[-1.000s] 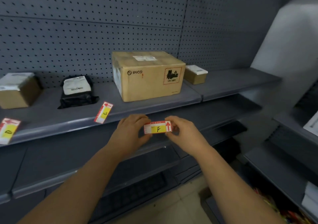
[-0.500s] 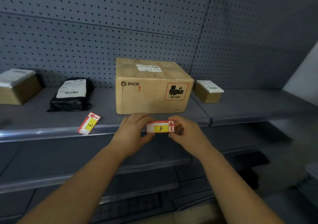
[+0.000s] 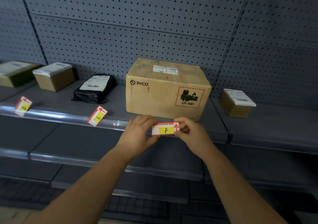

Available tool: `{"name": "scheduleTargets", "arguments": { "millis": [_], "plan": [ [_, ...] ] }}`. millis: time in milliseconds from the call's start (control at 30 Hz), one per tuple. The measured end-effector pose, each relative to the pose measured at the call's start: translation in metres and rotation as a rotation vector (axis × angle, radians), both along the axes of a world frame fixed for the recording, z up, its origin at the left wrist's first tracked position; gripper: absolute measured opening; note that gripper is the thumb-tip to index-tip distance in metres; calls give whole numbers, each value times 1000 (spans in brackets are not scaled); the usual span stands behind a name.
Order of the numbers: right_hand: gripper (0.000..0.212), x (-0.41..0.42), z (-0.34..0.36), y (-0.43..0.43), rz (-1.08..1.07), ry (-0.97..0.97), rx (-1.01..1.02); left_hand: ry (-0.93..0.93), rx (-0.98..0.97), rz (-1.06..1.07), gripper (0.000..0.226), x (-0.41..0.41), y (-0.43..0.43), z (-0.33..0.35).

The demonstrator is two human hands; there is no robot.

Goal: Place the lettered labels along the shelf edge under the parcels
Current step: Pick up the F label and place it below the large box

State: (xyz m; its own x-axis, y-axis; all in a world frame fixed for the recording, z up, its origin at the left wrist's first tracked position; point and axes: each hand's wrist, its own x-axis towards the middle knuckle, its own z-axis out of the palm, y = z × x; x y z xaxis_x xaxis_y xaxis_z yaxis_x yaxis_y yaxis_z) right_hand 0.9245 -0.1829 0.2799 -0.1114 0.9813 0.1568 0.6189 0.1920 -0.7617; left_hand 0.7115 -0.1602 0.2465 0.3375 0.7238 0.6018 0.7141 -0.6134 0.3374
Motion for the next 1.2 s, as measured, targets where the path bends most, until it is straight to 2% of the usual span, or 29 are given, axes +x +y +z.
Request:
{"name": "scheduleTargets", "arguments": {
  "millis": [133,333,700,1200],
  "plan": [
    [30,9,5,7,4,0,14,-34,-43,66,44,-1,0,-6],
    [28,23,11,21,-79,-19,75,70,-23,118,41,0,4,-35],
    [28,32,4,25,-116,-6,115,132,-42,252,37,22,28,-46],
    [31,30,-1,32,-78,-17,99,121,-49,285,35,25,31,-50]
  ]
}}
